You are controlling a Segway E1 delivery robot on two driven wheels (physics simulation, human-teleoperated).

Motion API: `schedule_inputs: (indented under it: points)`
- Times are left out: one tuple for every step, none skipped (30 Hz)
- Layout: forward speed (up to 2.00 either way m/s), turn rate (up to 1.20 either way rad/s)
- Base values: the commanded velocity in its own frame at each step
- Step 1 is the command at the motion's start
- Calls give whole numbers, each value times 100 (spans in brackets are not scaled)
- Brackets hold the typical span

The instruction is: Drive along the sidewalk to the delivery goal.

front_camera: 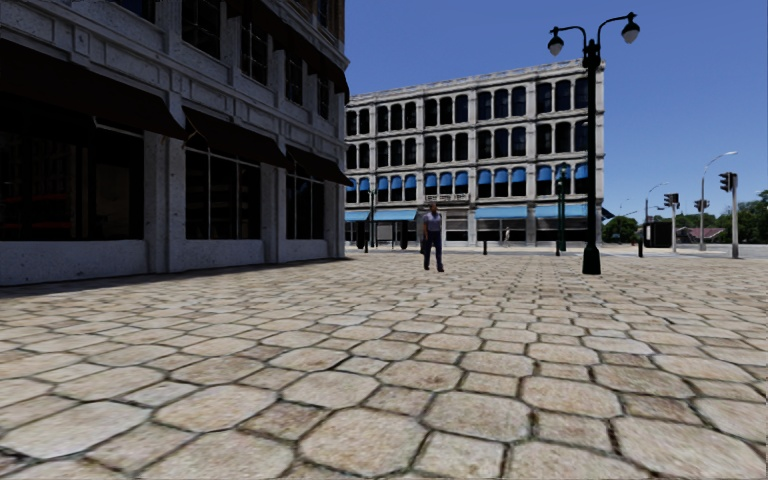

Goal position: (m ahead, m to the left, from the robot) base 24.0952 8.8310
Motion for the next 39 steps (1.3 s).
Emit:
schedule_inputs:
  points:
    - [200, 0]
    - [200, 0]
    - [200, 0]
    - [200, 0]
    - [200, 0]
    - [200, 0]
    - [200, 0]
    - [200, 0]
    - [200, 0]
    - [200, 0]
    - [200, 0]
    - [200, 0]
    - [200, 0]
    - [200, 0]
    - [200, 0]
    - [200, 0]
    - [200, 0]
    - [200, 0]
    - [200, 0]
    - [200, 0]
    - [200, 0]
    - [200, 0]
    - [200, 0]
    - [200, 0]
    - [200, 0]
    - [200, 0]
    - [200, 0]
    - [200, 0]
    - [200, 0]
    - [200, 0]
    - [200, 0]
    - [200, 0]
    - [200, 0]
    - [200, 0]
    - [200, 0]
    - [200, 0]
    - [200, 0]
    - [200, 0]
    - [200, 0]
